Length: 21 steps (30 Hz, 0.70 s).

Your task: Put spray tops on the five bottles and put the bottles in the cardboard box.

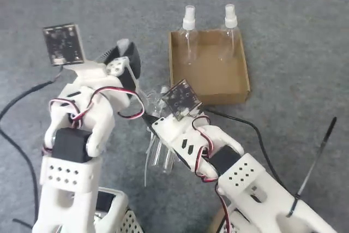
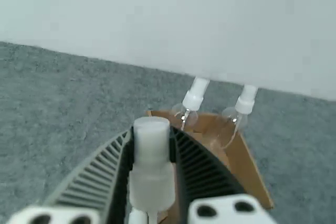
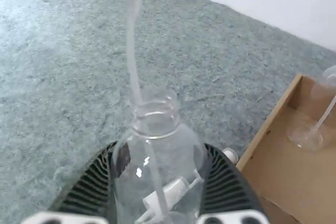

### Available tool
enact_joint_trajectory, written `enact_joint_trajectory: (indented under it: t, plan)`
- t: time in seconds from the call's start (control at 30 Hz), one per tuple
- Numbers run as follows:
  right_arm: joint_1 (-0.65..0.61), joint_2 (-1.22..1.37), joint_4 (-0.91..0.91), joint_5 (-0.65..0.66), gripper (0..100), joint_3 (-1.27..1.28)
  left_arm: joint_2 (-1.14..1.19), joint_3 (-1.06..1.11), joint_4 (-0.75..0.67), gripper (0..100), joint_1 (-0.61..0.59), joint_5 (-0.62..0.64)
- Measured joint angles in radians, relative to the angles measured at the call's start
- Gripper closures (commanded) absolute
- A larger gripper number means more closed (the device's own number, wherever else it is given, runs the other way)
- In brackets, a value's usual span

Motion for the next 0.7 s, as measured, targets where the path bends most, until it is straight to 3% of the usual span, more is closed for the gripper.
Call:
enact_joint_trajectory:
  t: [0.13, 0.33, 0.7]
  plan:
    - [0.000, 0.000, 0.000, -0.037, 99.2, 0.000, 0.000, -0.002, 0.038, 99, 0.021, -0.021]
    - [0.000, -0.002, 0.000, -0.044, 99.2, 0.025, 0.002, 0.018, 0.089, 99, 0.147, -0.117]
    - [0.006, -0.012, 0.000, -0.044, 99.2, 0.044, 0.002, 0.086, 0.089, 99, 0.161, -0.137]
